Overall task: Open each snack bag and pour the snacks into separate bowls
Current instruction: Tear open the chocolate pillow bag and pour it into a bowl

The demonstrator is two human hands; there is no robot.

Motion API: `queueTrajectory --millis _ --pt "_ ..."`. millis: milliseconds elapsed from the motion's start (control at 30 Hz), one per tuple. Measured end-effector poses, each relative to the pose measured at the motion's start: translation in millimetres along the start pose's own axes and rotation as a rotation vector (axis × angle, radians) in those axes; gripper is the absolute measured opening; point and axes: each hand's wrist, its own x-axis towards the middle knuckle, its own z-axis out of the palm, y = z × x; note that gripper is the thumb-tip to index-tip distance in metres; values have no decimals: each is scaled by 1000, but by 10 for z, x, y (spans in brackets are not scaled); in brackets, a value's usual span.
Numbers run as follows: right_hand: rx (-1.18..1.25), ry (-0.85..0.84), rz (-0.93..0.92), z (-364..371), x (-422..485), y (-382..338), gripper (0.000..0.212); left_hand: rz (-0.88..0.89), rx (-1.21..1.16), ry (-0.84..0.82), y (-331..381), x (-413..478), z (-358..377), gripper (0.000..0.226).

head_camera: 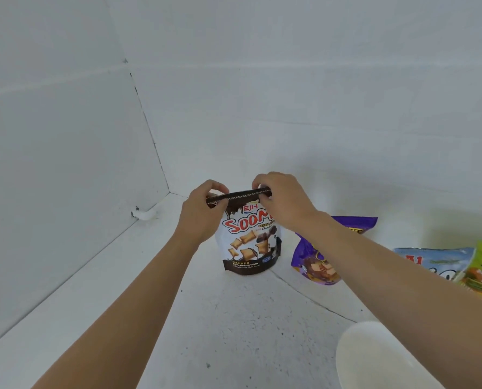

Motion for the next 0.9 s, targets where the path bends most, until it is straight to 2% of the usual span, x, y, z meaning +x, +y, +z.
queueTrajectory --millis 267,633,900 --pt "100 103 -79 -26 -186 -285 13 77 -7 52 -39 -289 -327 13" --pt "265 179 -148 -303 -1140 -820 13 144 -63 4 44 -1418 -754 26" --pt "267 121 -205 -275 -1820 -878 15 118 -101 -83 -79 -2027 -708 23"
